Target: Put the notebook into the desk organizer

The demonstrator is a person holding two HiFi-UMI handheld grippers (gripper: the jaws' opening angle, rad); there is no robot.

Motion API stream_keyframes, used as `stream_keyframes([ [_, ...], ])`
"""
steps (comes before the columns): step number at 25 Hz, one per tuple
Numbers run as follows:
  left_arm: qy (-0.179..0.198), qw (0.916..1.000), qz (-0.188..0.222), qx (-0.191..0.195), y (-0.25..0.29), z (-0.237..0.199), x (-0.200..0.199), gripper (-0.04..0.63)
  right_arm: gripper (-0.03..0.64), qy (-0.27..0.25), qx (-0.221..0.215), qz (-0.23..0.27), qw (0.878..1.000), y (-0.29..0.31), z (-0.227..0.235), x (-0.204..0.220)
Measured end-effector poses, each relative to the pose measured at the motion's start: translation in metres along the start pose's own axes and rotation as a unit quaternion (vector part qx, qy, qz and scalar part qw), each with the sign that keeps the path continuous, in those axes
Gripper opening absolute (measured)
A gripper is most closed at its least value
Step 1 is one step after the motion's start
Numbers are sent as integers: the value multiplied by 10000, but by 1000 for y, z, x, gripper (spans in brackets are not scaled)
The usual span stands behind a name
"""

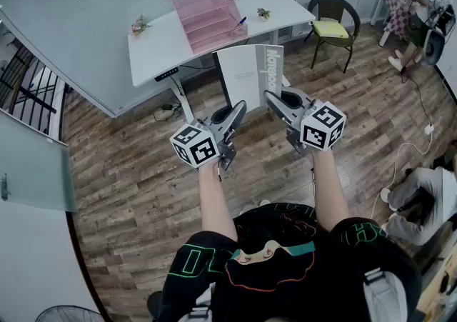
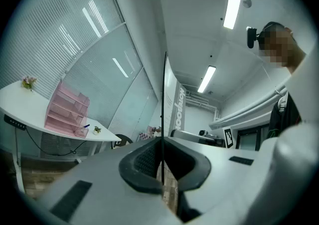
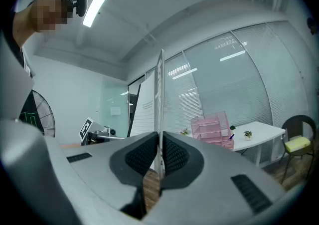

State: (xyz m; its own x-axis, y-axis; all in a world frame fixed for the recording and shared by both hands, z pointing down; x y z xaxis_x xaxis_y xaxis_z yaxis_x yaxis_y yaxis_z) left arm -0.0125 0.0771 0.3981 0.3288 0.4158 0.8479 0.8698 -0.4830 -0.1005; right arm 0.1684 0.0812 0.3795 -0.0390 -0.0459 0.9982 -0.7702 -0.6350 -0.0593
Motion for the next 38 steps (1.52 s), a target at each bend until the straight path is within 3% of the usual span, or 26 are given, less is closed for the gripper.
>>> stream_keyframes([
  [7,56,10000,35,-10,7,-4,-1,5,18,146,10,27,9999,1,9,2],
  [20,-176,9997,121,-78,19,-24,-6,5,28,143,145,74,9998,17,30,8],
  [30,-223,9987,220,-405,26,-41,-16,5,28,272,59,-53,9996,39,48,12],
  [38,-477,9952,320,-788,17,-62,-19,5,28,517,-70,-157,9985,67,55,25],
])
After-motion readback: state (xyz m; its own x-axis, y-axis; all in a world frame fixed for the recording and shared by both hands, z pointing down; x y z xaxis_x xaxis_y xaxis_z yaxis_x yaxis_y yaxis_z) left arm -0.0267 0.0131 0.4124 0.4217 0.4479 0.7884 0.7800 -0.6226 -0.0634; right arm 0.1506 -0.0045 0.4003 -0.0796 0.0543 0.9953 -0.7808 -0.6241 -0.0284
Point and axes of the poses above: the fingertips, and each gripper's own axes: y forward along the fingers, z to its right, x out of its underside, the point moved 7 cm from there along -y, backward along the fingers, and after that the axes turned 9 degrees about -y, right-handed, at the moved point
